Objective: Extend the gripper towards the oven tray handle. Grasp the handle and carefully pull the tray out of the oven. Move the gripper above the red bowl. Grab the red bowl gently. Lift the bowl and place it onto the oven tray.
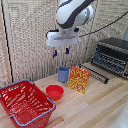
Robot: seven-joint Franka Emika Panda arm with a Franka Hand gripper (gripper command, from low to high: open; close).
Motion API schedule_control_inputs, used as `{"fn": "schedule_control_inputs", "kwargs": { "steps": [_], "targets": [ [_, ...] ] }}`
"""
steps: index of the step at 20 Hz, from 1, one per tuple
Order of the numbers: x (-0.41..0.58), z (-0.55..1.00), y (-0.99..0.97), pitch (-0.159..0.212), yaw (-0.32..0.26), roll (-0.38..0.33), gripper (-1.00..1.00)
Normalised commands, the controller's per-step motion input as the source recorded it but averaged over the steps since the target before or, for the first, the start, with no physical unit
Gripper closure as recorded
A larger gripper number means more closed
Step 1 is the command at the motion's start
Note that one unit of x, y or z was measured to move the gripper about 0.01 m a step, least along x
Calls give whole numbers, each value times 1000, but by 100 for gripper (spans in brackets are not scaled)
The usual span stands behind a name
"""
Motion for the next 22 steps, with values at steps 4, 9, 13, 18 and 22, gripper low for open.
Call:
{"fn": "schedule_control_inputs", "kwargs": {
  "steps": [4,9,13,18,22],
  "targets": [
    [59,-10,245,53,175,-156,-100],
    [-2,9,-2,13,199,-285,-100],
    [-69,0,-111,-48,213,-289,-100],
    [-86,0,-130,-85,217,-272,-100],
    [-58,0,-129,-100,213,-269,-100]
  ]
}}
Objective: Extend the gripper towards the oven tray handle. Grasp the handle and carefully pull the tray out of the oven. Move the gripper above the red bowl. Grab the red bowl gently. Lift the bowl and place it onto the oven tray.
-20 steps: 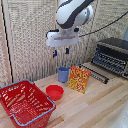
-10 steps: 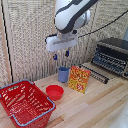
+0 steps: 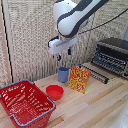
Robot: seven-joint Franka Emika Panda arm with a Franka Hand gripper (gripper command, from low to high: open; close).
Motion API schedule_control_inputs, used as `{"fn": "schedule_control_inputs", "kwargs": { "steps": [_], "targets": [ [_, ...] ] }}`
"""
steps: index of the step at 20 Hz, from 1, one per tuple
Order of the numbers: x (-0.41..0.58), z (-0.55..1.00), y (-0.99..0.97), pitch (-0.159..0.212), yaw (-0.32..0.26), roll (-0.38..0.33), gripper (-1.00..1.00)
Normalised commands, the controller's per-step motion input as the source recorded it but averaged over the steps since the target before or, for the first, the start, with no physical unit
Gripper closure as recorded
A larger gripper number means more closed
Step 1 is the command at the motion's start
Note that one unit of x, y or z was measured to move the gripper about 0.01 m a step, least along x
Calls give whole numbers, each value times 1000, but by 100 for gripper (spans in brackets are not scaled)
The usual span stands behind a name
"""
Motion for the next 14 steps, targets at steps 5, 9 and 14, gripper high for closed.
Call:
{"fn": "schedule_control_inputs", "kwargs": {
  "steps": [5,9,14],
  "targets": [
    [0,0,-155,-95,170,-288,-100],
    [0,-20,-218,-62,132,-323,-100],
    [0,-68,-238,-53,129,-337,-100]
  ]
}}
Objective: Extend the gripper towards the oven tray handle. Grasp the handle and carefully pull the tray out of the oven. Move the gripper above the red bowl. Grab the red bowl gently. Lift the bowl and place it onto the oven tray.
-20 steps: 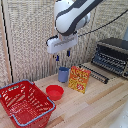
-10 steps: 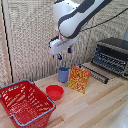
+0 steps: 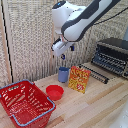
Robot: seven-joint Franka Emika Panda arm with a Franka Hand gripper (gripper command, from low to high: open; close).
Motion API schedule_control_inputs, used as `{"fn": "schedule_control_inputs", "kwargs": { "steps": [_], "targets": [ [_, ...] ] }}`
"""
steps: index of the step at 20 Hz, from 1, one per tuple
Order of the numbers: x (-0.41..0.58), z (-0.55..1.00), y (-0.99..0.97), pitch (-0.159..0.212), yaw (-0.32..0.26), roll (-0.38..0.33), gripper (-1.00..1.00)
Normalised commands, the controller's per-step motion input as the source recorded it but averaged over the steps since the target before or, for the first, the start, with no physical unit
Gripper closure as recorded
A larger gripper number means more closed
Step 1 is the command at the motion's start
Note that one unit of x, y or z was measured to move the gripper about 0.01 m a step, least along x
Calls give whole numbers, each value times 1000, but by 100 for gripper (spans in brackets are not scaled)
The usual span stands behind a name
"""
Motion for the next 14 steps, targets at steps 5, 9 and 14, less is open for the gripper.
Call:
{"fn": "schedule_control_inputs", "kwargs": {
  "steps": [5,9,14],
  "targets": [
    [0,-76,-250,-52,133,-338,-100],
    [-14,-17,-279,-56,140,-319,-100],
    [-131,37,-511,-30,77,-295,-100]
  ]
}}
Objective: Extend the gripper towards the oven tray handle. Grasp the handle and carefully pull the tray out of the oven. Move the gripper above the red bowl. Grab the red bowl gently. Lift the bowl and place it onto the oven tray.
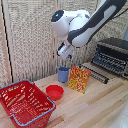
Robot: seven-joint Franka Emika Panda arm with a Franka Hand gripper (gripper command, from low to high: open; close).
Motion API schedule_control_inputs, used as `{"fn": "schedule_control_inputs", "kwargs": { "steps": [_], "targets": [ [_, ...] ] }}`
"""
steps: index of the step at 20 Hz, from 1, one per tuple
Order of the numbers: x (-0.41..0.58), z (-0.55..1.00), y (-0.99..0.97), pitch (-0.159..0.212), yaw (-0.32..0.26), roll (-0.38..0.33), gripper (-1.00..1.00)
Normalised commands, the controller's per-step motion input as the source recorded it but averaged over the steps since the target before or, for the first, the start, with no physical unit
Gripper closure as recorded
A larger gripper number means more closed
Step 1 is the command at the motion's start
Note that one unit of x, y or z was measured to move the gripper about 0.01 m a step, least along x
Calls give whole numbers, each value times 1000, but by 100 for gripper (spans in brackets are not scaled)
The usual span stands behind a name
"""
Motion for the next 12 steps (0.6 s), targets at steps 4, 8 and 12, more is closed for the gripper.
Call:
{"fn": "schedule_control_inputs", "kwargs": {
  "steps": [4,8,12],
  "targets": [
    [-149,24,-882,0,1,-180,-100],
    [-158,0,-946,-13,0,-138,-100],
    [-84,-56,-829,-38,1,-146,-100]
  ]
}}
